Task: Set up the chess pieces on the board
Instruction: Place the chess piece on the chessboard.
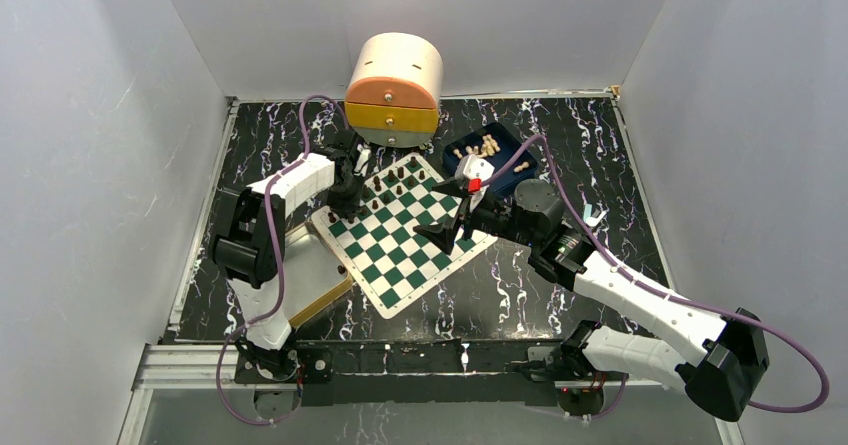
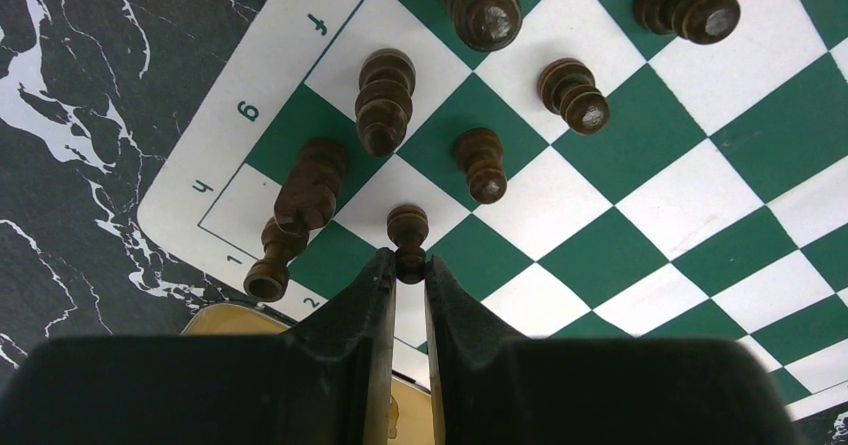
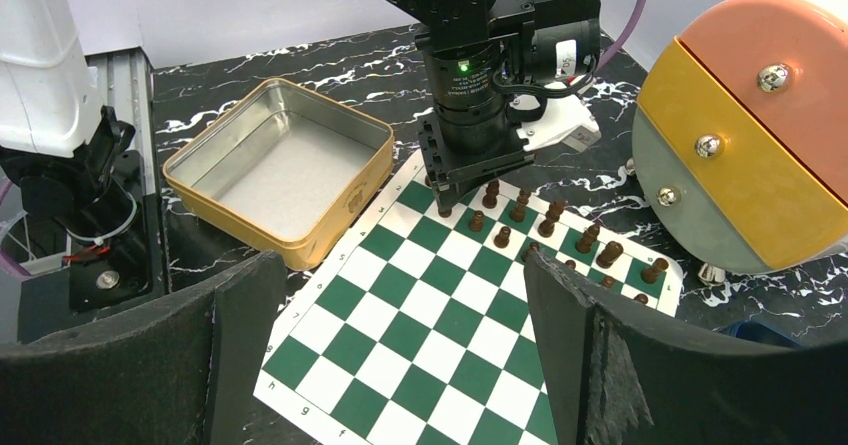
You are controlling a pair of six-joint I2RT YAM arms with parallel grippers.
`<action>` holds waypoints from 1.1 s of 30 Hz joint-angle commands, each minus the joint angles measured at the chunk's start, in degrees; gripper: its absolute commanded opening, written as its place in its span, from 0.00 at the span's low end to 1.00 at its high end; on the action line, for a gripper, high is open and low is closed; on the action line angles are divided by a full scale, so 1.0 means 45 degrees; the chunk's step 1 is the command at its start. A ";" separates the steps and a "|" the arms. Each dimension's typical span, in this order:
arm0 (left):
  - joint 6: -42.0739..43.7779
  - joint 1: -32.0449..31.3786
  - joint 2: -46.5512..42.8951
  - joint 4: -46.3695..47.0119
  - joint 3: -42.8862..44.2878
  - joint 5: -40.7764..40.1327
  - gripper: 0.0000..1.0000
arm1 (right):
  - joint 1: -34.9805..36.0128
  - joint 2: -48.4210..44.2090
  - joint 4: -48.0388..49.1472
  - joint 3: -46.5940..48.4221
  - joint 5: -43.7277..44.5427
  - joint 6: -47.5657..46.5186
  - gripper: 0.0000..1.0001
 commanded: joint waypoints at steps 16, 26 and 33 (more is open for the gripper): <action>0.0078 0.0163 -0.0371 0.0024 0.0191 0.0173 0.28 | 0.0015 0.0013 0.0154 0.0485 0.0156 -0.0339 0.99; -0.0385 0.0163 -0.1556 -0.1070 0.1221 -0.0007 0.41 | 0.0025 0.0017 0.0181 0.0402 -0.0013 -0.0361 0.99; -0.1774 0.0283 -0.2989 -0.2608 0.1345 -0.1936 0.46 | 0.0020 0.0123 0.0070 0.0296 0.0467 0.0010 0.99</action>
